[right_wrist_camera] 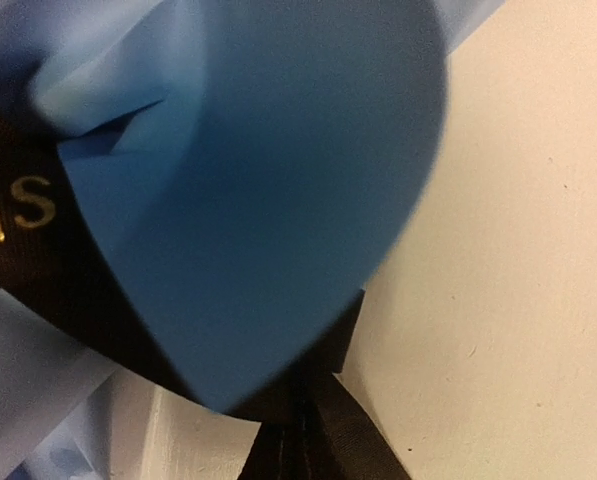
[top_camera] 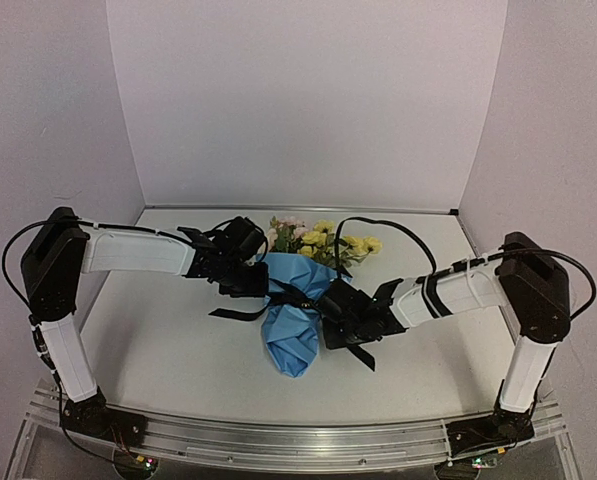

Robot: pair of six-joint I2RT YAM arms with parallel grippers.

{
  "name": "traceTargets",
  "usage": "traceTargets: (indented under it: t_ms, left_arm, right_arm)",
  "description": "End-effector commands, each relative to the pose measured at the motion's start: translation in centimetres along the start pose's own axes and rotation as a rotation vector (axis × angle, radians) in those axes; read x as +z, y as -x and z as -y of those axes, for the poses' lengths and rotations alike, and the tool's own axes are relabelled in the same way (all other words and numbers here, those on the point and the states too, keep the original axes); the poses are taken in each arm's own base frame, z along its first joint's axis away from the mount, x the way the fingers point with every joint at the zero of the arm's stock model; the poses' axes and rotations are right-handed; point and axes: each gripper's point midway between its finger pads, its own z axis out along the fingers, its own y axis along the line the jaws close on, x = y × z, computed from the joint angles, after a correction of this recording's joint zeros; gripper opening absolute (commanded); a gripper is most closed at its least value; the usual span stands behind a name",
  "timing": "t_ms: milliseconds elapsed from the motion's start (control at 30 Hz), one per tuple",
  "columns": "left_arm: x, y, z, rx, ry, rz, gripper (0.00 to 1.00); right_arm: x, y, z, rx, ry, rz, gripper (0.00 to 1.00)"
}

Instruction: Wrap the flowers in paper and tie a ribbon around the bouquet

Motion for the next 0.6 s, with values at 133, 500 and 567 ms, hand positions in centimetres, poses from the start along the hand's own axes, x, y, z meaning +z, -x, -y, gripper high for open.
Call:
traceTargets:
  t_ms: [133,500,567]
  left_arm:
    - [-0.2,0.8,0.3,-0.005,-0.005,0.027,0.3]
    - [-0.6,0.9,-0.2,-0.011,0.021,0.038,0.28]
    - [-0.6,1.0,-0.3,-0.014,0.025,0.04,0.27]
  right_arm:
    - [-4.4,2.5,1.3,0.049,-0.004,0.083,0.0]
    - [-5.9,1.8,3.2,0.073,-0.032,0.086,0.0]
    - [-6.1,1.7,3.7,0.082,-0.039,0.09,0.0]
